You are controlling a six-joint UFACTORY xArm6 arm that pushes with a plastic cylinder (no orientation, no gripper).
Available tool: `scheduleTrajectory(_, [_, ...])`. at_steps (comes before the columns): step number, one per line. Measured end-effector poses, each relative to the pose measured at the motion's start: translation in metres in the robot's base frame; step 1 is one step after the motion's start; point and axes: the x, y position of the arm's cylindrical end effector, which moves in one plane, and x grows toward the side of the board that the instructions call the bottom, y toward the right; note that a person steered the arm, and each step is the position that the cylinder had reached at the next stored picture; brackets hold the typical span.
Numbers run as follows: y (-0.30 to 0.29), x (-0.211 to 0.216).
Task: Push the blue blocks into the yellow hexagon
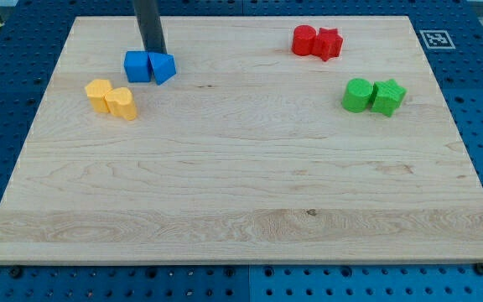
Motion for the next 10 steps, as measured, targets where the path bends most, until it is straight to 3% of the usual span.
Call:
scheduleTrajectory(3, [-0.044, 0.016])
scheduleTrajectory(5, [-0.039, 0.022])
scheduleTrajectory(6, [-0.01, -0.008])
scheduleTrajectory(7, [0.051, -0.002])
scheduleTrajectory(8, [0.069, 0.022])
scheduleTrajectory(10, [-0.003, 0.029])
